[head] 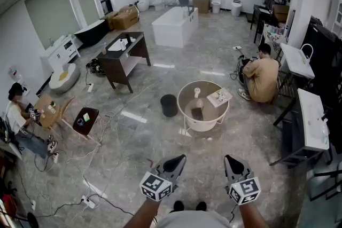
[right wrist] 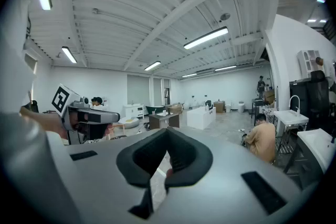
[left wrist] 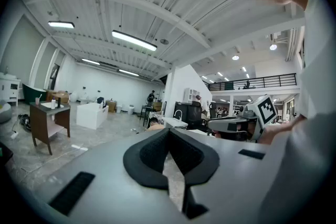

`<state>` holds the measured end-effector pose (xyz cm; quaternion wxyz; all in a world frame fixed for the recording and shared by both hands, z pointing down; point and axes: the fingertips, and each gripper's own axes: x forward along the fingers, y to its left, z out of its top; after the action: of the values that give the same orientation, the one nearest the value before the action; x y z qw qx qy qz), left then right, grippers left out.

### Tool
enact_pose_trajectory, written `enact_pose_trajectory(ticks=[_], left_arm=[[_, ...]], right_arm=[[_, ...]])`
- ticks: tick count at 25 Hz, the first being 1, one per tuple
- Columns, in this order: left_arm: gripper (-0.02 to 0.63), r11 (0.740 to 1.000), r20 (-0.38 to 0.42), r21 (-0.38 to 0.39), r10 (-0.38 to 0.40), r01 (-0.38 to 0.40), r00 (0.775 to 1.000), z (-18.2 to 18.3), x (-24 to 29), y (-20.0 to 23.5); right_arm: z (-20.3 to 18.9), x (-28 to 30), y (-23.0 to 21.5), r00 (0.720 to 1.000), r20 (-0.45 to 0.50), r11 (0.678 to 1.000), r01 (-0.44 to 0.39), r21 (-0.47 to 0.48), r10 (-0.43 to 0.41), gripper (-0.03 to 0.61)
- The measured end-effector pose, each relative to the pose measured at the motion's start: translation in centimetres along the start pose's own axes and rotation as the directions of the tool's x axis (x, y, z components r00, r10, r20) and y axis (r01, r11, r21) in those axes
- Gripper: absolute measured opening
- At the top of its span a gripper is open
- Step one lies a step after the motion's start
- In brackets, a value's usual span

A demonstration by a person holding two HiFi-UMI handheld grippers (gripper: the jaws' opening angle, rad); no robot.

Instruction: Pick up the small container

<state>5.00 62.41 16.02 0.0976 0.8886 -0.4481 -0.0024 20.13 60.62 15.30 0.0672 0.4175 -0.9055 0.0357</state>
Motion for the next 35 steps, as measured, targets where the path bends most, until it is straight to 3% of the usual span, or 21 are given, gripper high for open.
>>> enact_pose_trajectory(ticks=[13, 21, 28, 35], left_arm=[[0.014, 1.000, 0.004, 0.004, -0.010, 0.010, 1.000, -0.3, -0.2, -0.1], [0.015, 0.999, 0.000, -0.009, -0.032, 0.032, 0.999, -0.2, -0.5, -0.5], [0.119, 0.998, 0.009, -0.021, -0.064, 0.064, 0.998, -0.5, -1.5, -1.0], [0.226, 0.995, 0.002, -0.034, -0.091, 0.091, 0.996, -0.8, -2.7, -0.8]], right_arm=[[0.2, 0.2, 1.0, 0.999, 0.030, 0.999, -0.026, 0.024, 0.025, 0.012], [0.0, -0.2, 0.5, 1.000, 0.003, 1.000, 0.020, -0.013, -0.019, 0.012], [-0.5, -1.0, 0.5, 1.000, 0.009, 0.999, 0.022, 0.031, -0.022, 0.057], [-0.6, -1.4, 1.1, 1.000, 0.006, 0.999, -0.003, 0.038, 0.003, 0.204]])
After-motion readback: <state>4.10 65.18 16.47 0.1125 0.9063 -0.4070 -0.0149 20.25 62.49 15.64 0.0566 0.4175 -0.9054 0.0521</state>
